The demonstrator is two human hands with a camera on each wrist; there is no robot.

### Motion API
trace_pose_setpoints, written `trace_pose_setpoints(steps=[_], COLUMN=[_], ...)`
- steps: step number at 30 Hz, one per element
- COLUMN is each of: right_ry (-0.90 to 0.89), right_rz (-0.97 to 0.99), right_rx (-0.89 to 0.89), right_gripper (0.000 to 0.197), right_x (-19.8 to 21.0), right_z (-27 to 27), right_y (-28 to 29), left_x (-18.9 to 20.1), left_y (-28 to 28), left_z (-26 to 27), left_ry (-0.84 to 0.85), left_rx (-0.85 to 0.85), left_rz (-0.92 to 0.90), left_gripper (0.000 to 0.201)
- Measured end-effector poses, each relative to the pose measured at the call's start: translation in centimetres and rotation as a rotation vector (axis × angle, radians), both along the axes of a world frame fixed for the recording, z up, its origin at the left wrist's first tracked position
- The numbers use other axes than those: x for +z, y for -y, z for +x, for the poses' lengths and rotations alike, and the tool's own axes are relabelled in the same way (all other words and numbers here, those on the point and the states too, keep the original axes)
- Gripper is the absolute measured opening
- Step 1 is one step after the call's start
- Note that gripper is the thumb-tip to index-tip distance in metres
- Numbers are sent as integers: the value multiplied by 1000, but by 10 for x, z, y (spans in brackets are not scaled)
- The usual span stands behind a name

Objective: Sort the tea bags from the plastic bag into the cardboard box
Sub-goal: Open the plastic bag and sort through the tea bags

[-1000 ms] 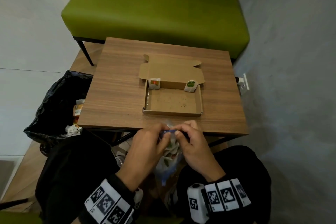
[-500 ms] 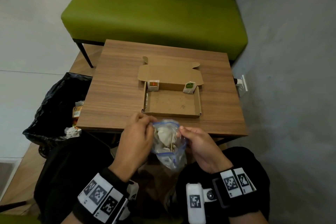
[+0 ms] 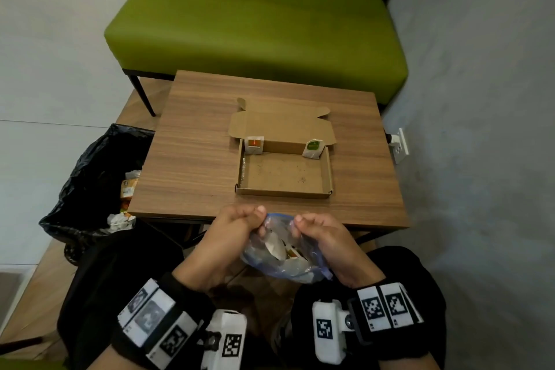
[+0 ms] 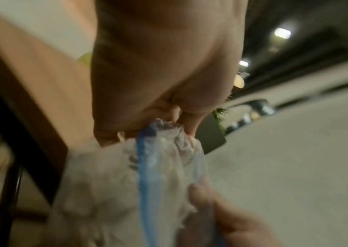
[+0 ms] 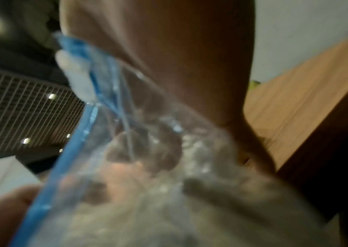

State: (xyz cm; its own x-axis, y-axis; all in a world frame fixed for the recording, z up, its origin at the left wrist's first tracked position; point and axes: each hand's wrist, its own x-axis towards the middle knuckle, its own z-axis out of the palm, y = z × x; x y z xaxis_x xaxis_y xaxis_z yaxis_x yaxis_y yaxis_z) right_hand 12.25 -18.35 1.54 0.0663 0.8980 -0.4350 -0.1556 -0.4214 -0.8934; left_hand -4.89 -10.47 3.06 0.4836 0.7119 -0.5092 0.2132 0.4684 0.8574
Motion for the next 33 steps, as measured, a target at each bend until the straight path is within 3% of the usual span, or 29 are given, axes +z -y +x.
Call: trace_pose_setpoints(steps=[2,5,9,14,17,21,24,26,30,33], right_ry=[173,449,632,1096,1212,1213,1231,1255,1253,1250], right_rz=[62,151,240,272,239,96,148,190,160,210], right_rx=[1,-138,-141,4,47,303,302,208,208,195], right_gripper=[29,15,21,37,45,67,52,38,29,19], right_x=[-3,-2,11,4,2,8,6,3,3,3], right_z=[0,4,9,-3,-6,-6,-8,-6,-1,-2], right_y=[1,5,17,23,21,16,15,16,14,11], left_x=[2,-2,-7,-3,-3,0,6,7,1,-2], left_y=[0,-2,-2,-3,-2,0,1,2,0,-2], left_z=[0,0,-3,-2,-1,-1,-1,-2,-13,-11], left_ry=[147,159,201,320,299,311,294,181,-346,-465], left_rx=[108,281,440,444,396,402,439,354,-179,-447], left_rz=[-214,-268,-284,-377,-374,-393,-386,-250,592,1002], left_gripper=[46,36,29,8,11,15,17,26,51,51])
